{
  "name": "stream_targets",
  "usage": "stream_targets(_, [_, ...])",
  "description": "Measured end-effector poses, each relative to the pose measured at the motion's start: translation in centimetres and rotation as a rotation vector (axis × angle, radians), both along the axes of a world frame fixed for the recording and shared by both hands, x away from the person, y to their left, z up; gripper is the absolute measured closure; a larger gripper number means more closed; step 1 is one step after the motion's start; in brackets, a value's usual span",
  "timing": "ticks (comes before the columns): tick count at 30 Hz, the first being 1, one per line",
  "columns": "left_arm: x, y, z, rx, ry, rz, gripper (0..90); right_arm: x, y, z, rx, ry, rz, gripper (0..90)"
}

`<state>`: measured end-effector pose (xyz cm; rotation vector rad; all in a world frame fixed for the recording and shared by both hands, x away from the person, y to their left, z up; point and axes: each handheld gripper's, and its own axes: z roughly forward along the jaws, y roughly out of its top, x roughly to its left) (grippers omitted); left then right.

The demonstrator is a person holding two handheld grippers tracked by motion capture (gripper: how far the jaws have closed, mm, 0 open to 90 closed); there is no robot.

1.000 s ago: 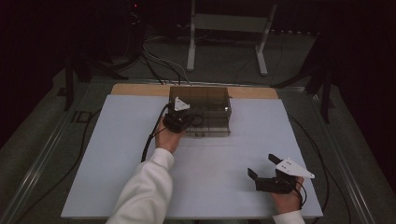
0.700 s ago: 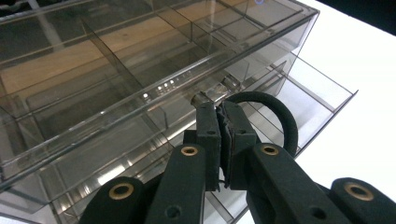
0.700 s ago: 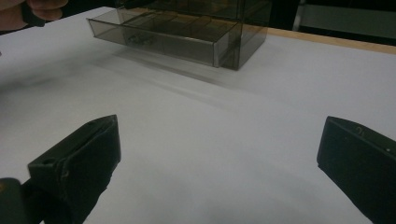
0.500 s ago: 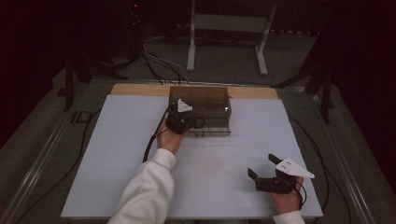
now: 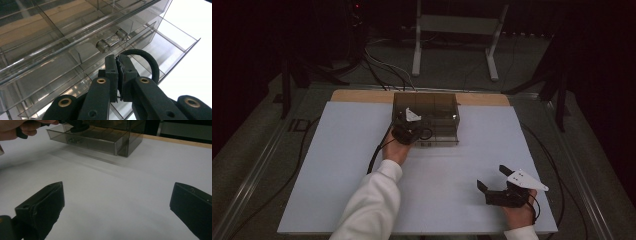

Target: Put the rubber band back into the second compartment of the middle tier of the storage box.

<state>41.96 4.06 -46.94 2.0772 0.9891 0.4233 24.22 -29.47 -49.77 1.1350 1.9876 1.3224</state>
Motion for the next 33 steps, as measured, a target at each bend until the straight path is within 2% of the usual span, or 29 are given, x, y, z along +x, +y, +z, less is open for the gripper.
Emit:
stream_targets(9, [0.17,-0.48,-0.43,0.029,0.009,0.015,87.4,-0.02,-0.04,0.01,0.000,0.000,-0.003,0.3])
stream_targets(18, [0.24,-0.97,-0.53,0.039,0.011,0.021,86.4,-0.02,-0.04,0.01,0.000,0.001,-0.002,0.3])
stream_targets(21, [0.21,-1.03,-0.57,0.038,0.014,0.022,77.4,-0.03,-0.08,0.02,0.000,-0.001,-0.003,0.3])
stream_targets(22, [0.21,-1.01,-0.60,0.031,0.021,0.017,72.1,-0.02,-0.09,0.02,0.000,0.000,-0.004,0.3])
stream_targets(27, [0.07,-0.81,-0.58,0.004,0.040,0.019,56.8,-0.03,-0.09,0.02,0.000,-0.001,-0.003,0.3])
stream_targets(30, [-0.06,-0.51,-0.29,-0.011,0.035,0.021,53.4,-0.05,-0.10,0.03,0.000,-0.001,-0.005,0.3])
stream_targets(33, [-0.26,-0.11,0.16,-0.020,0.033,0.019,53.9,-0.05,-0.11,0.02,0.000,0.001,-0.006,0.3])
